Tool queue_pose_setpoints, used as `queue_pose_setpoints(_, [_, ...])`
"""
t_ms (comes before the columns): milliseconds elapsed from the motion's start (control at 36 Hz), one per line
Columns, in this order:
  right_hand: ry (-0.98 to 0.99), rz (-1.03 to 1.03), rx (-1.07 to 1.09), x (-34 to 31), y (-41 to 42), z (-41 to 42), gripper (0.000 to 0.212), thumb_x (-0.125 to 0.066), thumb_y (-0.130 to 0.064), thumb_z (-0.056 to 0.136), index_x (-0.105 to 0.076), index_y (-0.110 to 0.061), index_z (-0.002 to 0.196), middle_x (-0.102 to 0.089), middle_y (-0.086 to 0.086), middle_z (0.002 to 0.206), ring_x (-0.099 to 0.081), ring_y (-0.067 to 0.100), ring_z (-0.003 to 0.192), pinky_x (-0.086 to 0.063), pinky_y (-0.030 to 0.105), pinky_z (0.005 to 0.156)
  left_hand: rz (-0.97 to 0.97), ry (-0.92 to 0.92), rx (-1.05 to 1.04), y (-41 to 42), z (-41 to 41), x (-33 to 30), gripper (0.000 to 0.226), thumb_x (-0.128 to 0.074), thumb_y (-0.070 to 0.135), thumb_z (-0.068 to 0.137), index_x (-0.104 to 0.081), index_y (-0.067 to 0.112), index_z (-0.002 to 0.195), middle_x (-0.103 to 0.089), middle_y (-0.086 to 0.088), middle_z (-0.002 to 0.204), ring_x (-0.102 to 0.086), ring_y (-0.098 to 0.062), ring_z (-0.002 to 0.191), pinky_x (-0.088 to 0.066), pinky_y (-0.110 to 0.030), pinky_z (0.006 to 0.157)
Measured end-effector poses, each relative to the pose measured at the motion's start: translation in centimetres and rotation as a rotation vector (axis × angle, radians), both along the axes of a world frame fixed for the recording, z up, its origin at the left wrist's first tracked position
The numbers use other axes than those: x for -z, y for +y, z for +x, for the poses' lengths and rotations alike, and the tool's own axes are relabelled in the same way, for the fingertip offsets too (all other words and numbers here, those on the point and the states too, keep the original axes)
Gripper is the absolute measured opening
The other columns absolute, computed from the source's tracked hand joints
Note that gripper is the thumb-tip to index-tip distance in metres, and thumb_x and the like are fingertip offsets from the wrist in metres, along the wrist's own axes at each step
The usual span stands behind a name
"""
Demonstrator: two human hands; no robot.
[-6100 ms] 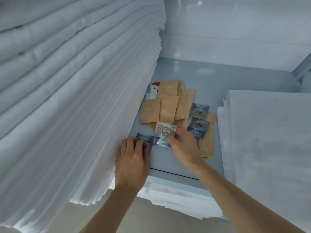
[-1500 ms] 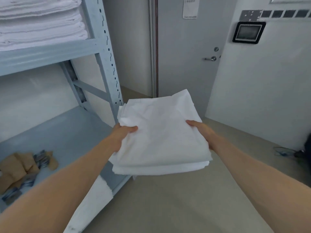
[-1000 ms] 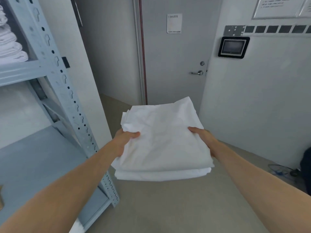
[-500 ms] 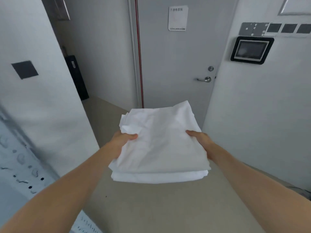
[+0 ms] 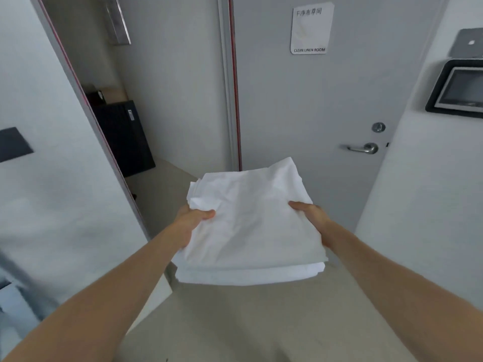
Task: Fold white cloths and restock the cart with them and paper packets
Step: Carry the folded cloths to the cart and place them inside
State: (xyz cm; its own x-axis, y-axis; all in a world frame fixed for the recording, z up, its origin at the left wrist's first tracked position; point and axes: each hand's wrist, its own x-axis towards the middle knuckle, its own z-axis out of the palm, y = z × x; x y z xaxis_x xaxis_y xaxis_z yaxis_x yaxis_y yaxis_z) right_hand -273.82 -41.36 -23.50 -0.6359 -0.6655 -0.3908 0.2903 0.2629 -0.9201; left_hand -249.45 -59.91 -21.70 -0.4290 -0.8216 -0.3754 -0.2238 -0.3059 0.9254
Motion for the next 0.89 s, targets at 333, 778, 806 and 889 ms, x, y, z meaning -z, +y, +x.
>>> queue_pose_setpoints(333, [0.026,-0.049,-0.226,-2.4,-20.4,-15.1,0.047,-0.077,-0.031,0.080,-0.065,-0.007,0.119,-0.075,0.011,0.104,-0.073,0.032,0.088,-0.057,0.035,0.068,-0.020,0.003,-0.224,-15.9,-12.0,-1.8,0.046,-0.084,0.008,0.075,-0.063,0.010,0.117,-0.070,-0.008,0.106,-0.067,-0.030,0.092,-0.053,-0.037,0.069])
queue_pose_setpoints(778, [0.030,-0.046,-0.299,-1.3,-49.3,-25.7,0.052,-0.077,-0.029,0.078,-0.062,-0.004,0.122,-0.072,0.013,0.107,-0.072,0.031,0.088,-0.055,0.033,0.063,-0.040,-0.022,-0.305,-40.2,-22.0,-1.7,0.043,-0.087,0.013,0.074,-0.068,0.004,0.111,-0.074,-0.011,0.101,-0.070,-0.030,0.088,-0.054,-0.034,0.063])
queue_pose_setpoints(806, [0.034,-0.047,-0.295,-1.4,-50.9,-26.2,0.050,-0.077,-0.028,0.079,-0.063,-0.004,0.120,-0.073,0.012,0.105,-0.072,0.030,0.085,-0.055,0.032,0.062,-0.038,-0.028,-0.308,-41.9,-22.4,-1.7,0.043,-0.087,0.013,0.074,-0.068,0.004,0.111,-0.074,-0.012,0.101,-0.070,-0.031,0.089,-0.055,-0.035,0.065])
queue_pose_setpoints(889, [0.037,-0.060,-0.297,-2.1,-56.9,-28.1,0.045,-0.077,-0.025,0.079,-0.065,-0.003,0.116,-0.074,0.011,0.097,-0.073,0.027,0.076,-0.055,0.029,0.057,-0.041,-0.022,-0.291,-47.9,-24.4,-2.4,0.041,-0.085,0.010,0.075,-0.068,0.003,0.112,-0.074,-0.012,0.100,-0.071,-0.031,0.087,-0.056,-0.036,0.067])
